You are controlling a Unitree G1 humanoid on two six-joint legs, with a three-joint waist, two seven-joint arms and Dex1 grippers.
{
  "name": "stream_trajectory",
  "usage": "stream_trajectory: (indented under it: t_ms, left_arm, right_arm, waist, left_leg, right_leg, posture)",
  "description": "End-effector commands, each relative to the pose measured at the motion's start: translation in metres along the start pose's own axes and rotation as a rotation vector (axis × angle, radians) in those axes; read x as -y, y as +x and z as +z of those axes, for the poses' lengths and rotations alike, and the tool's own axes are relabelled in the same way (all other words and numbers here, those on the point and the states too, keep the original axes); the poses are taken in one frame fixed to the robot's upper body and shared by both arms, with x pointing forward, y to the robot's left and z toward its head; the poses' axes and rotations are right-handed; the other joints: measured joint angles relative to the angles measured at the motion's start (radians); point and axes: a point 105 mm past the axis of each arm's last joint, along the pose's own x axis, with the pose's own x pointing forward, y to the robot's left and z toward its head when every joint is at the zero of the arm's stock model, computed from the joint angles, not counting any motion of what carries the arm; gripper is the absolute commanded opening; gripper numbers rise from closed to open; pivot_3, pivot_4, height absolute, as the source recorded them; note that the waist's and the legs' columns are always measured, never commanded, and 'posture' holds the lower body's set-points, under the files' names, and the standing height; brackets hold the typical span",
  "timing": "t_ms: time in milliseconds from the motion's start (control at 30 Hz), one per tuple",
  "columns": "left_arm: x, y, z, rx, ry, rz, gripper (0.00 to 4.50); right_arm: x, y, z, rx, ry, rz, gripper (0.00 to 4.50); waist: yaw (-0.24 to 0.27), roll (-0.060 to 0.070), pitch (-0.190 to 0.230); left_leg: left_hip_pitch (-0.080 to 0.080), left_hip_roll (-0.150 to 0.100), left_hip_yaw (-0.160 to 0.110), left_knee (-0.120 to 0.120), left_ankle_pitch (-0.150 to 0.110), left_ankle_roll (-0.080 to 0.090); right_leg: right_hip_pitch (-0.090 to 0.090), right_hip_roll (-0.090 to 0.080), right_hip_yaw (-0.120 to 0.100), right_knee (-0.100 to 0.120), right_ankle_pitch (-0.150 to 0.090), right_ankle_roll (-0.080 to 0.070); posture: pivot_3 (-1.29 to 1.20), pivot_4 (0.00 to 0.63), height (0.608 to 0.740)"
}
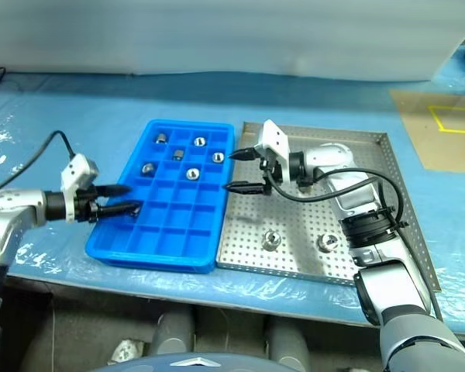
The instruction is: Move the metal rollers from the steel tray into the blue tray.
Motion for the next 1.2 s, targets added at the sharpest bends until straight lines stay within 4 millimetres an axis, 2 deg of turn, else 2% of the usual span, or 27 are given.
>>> stream_trajectory:
  t_ms: [33, 133, 200, 333, 433, 533, 633, 767, 867, 1000, 1133, 1200]
  left_arm:
    - [-0.007, 0.008, 0.069, 0.159, 0.148, -0.031, 3.16]
    - [0.007, 0.03, 0.111, 0.26, 0.191, -0.169, 3.16]
    - [0.024, 0.051, 0.13, 0.286, 0.226, -0.294, 3.16]
    - [0.055, 0.092, 0.139, 0.243, 0.307, -0.5, 3.16]
    - [0.081, 0.113, 0.131, 0.181, 0.342, -0.679, 3.16]
    - [0.094, 0.127, 0.114, 0.109, 0.395, -0.773, 3.16]
    - [0.108, 0.136, 0.109, 0.099, 0.406, -0.851, 3.16]
    - [0.125, 0.15, 0.098, 0.075, 0.398, -0.922, 3.16]
    - [0.138, 0.157, 0.088, 0.051, 0.407, -0.976, 3.16]
    - [0.159, 0.166, 0.071, 0.001, 0.443, -1.063, 3.16]
    - [0.172, 0.173, 0.05, -0.059, 0.491, -1.112, 3.16]
    - [0.177, 0.175, 0.041, -0.08, 0.501, -1.132, 3.16]
  right_arm:
    - [0.0, -0.011, 0.015, 0.024, -0.046, -0.034, 4.02]
    - [0.0, -0.018, 0.015, 0.015, -0.044, -0.066, 4.02]
    - [0.0, -0.025, 0.013, 0.005, -0.041, -0.094, 4.02]
    - [-0.003, -0.037, 0.011, -0.01, -0.03, -0.159, 4.02]
    - [-0.005, -0.054, 0.008, -0.032, -0.024, -0.238, 4.02]
    - [-0.007, -0.078, 0.006, -0.062, -0.016, -0.324, 4.02]
    - [-0.019, -0.097, 0.003, -0.096, 0.011, -0.379, 4.02]
    - [-0.048, -0.12, -0.006, -0.155, 0.082, -0.443, 4.02]
    - [-0.065, -0.126, -0.006, -0.164, 0.123, -0.472, 4.02]
    - [-0.094, -0.123, -0.008, -0.185, 0.184, -0.468, 4.02]
    - [-0.104, -0.119, -0.006, -0.184, 0.206, -0.479, 4.02]
    - [-0.105, -0.119, -0.006, -0.185, 0.211, -0.485, 4.02]
  waist:
    - [0.008, 0.0, 0.0]
    - [0.008, 0.0, 0.0]
    - [0.001, 0.0, 0.0]
    - [-0.012, 0.0, 0.0]
    - [-0.034, -0.001, 0.0]
    - [-0.051, -0.001, 0.0]
    - [-0.065, -0.001, 0.0]
    - [-0.083, 0.0, 0.0]
    - [-0.096, 0.0, 0.0]
    - [-0.12, 0.0, -0.001]
    - [-0.15, -0.001, -0.001]
    - [-0.162, -0.001, -0.001]
  left_leg:
    - [-0.001, 0.0, 0.0, 0.001, 0.0, 0.0]
    - [-0.003, -0.002, 0.0, 0.004, 0.0, 0.002]
    - [-0.003, -0.004, 0.001, 0.004, -0.001, 0.003]
    - [-0.003, -0.005, 0.001, 0.005, -0.002, 0.005]
    - [-0.003, -0.004, 0.001, 0.004, -0.003, 0.006]
    - [-0.003, -0.004, 0.001, 0.005, -0.004, 0.008]
    - [-0.002, -0.004, 0.002, 0.005, -0.005, 0.01]
    - [0.003, -0.006, 0.005, 0.005, -0.007, 0.013]
    - [0.006, -0.007, 0.008, 0.007, -0.01, 0.018]
    - [0.009, -0.009, 0.014, 0.011, -0.013, 0.024]
    - [0.011, -0.011, 0.017, 0.012, -0.014, 0.025]
    - [0.011, -0.012, 0.017, 0.012, -0.014, 0.026]
  right_leg:
    - [0.001, 0.0, 0.0, 0.0, 0.0, 0.0]
    - [0.002, -0.001, 0.0, -0.001, 0.0, 0.0]
    - [0.002, -0.002, 0.0, -0.003, 0.0, 0.0]
    - [0.002, -0.002, 0.001, -0.003, 0.0, 0.0]
    - [0.002, -0.001, 0.003, -0.003, 0.0, 0.001]
    - [0.002, -0.001, 0.005, -0.003, 0.001, 0.001]
    - [0.003, 0.0, 0.009, -0.004, 0.001, 0.001]
    - [0.007, 0.0, 0.014, -0.005, 0.0, 0.002]
    - [0.01, 0.0, 0.019, -0.009, 0.0, 0.003]
    - [0.011, -0.002, 0.026, -0.009, 0.001, 0.007]
    - [0.011, -0.002, 0.027, -0.01, 0.002, 0.01]
    - [0.011, -0.002, 0.027, -0.011, -0.001, 0.018]
  posture:
    - [0.03, 0.15, 0.74]
    - [-0.02, 0.15, 0.74]
    - [-0.06, 0.15, 0.74]
    - [-0.14, 0.15, 0.74]
    - [-0.24, 0.15, 0.74]
    - [-0.32, 0.15, 0.74]
    - [-0.39, 0.15, 0.74]
    - [-0.49, 0.15, 0.74]
    - [-0.55, 0.15, 0.74]
    - [-0.61, 0.15, 0.74]
    - [-0.64, 0.15, 0.74]
    - [-0.65, 0.15, 0.74]
